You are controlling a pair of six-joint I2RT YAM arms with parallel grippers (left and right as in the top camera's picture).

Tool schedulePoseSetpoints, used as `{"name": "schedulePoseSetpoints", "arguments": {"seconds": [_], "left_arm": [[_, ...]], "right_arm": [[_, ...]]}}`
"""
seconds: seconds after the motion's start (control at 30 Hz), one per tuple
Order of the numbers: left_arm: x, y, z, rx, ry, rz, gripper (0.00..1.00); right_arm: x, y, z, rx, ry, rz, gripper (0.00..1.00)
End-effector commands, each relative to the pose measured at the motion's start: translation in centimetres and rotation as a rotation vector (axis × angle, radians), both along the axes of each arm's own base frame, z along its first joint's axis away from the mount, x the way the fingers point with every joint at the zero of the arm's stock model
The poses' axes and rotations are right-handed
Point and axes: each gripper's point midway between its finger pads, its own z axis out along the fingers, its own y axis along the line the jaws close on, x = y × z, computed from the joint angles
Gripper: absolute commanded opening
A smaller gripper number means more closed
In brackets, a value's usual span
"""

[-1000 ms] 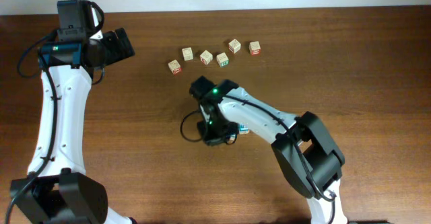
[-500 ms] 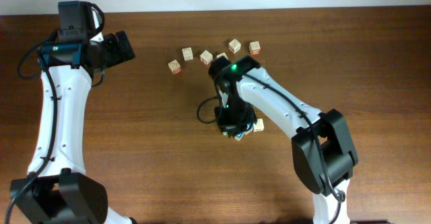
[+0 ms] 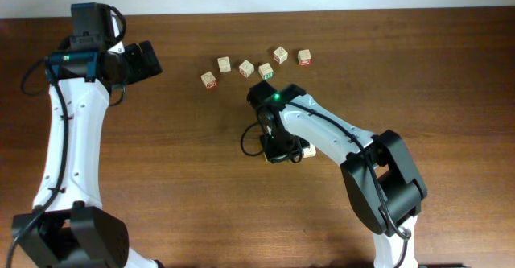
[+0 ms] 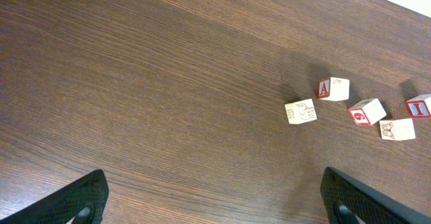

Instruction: Rotate 4 blocks

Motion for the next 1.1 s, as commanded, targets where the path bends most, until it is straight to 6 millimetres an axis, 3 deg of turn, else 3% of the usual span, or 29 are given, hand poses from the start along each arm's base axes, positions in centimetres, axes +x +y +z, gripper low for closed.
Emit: {"name": "schedulePoseSetpoints", "arguments": {"seconds": [0.0,0.07,0.1,0.13,0.17,0.2,0.23,0.3,0.4,0.47,0.57,0.7,0.9,0.93,0.97,1.0,1.03,1.07], "left_arm": [[0.3,0.0,0.4,-0.005,-0.009,0.008,0.99],[0.1,0.0,0.2,-0.006,0.001,0.008,0.99],[0.0,-0.2,0.1,-0.007,0.007,0.004,0.99],[-0.4,-1.6,-0.5,-0.036,0.030,-0.015,0.95],[-0.8,-2.5,-1.3,-0.063,0.058,0.007,0.85],[-1.2,-3.5,-2.2,-0.083,0.087,0.018,0.64],[-1.9,-5.7,-3.8,-0.093,0.137,-0.002,0.36],[-2.5,-8.6,-6.4,-0.094,0.199,0.013,0.08],[-1.7,-11.2,-8.6,-0.100,0.220,-0.010,0.03],[-0.8,-11.3,-9.1,-0.101,0.201,0.000,0.03],[-0.1,-10.8,-8.9,-0.076,0.172,0.014,0.06],[-0.1,-10.7,-8.9,-0.071,0.170,0.016,0.08],[-0.3,-10.9,-8.9,-0.080,0.177,0.010,0.07],[-0.5,-11.4,-9.0,-0.092,0.186,-0.001,0.07],[-1.6,-12.9,-9.4,-0.118,0.231,-0.040,0.01],[-2.4,-14.1,-9.7,-0.129,0.262,-0.068,0.00],[-3.7,-15.6,-10.0,-0.131,0.304,-0.101,0.00],[-4.7,-16.6,-10.2,-0.138,0.336,-0.123,0.00]], "right_arm": [[0.7,0.0,1.6,0.039,-0.012,-0.006,0.05],[2.8,-0.9,5.1,0.124,-0.051,-0.079,0.06],[3.4,-1.7,5.6,0.136,-0.060,-0.108,0.06],[4.2,-4.4,5.9,0.148,-0.038,-0.194,0.06],[4.4,-5.9,5.7,0.141,-0.023,-0.236,0.06],[4.8,-7.6,5.6,0.141,-0.012,-0.281,0.06],[5.5,-8.1,5.7,0.196,-0.019,-0.260,0.06],[7.4,-6.6,6.0,0.302,-0.077,-0.219,0.06],[8.2,-3.0,4.7,0.331,-0.094,-0.255,0.06],[7.4,-0.7,2.7,0.316,-0.050,-0.289,0.06],[6.3,0.1,0.0,0.254,0.004,-0.311,0.06],[5.0,-1.3,-0.4,0.170,0.036,-0.311,0.06],[5.0,-1.5,-0.2,0.171,0.038,-0.284,0.06],[5.7,-1.8,0.5,0.182,0.024,-0.284,0.05],[8.1,-3.3,3.7,0.218,-0.035,-0.310,0.04],[9.0,-4.6,5.4,0.235,-0.071,-0.320,0.05],[9.1,-7.1,7.2,0.244,-0.085,-0.345,0.05],[8.6,-8.8,7.4,0.228,-0.055,-0.363,0.05]]}}
